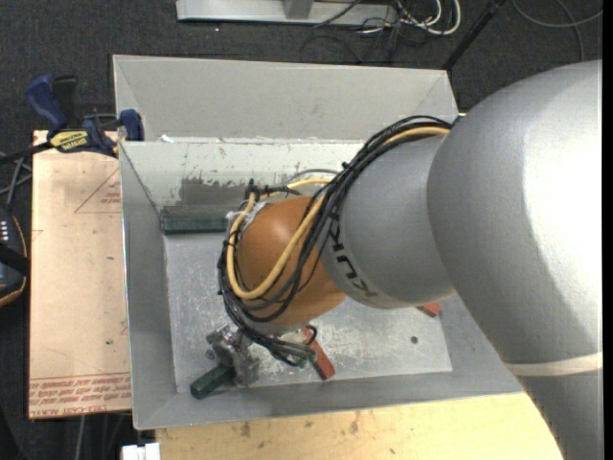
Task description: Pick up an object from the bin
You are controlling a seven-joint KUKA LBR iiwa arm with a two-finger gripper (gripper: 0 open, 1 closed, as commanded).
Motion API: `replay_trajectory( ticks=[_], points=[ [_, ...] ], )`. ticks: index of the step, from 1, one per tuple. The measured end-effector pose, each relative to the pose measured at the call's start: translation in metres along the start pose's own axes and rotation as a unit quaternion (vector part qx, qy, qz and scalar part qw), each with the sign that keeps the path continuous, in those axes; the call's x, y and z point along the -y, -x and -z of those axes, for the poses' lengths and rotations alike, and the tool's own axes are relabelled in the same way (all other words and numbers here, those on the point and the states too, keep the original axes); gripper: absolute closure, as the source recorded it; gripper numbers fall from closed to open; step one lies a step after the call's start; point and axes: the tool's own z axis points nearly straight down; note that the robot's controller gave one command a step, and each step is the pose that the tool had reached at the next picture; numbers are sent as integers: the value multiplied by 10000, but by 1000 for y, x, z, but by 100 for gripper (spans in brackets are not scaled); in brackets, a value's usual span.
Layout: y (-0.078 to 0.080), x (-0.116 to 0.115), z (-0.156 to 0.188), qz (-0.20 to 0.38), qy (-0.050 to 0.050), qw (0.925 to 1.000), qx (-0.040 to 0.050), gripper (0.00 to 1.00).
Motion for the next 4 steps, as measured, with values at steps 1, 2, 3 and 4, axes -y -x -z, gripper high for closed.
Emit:
replay_trajectory(
  ticks=[1,2,3,4],
  points=[
    [0,0,0,1,1,10000,0,100],
    [9,5,72,20,11,10000,-50,100],
    [9,5,71,20,11,10000,-51,100],
    [12,8,172,9,7,10000,-44,100]
  ],
)
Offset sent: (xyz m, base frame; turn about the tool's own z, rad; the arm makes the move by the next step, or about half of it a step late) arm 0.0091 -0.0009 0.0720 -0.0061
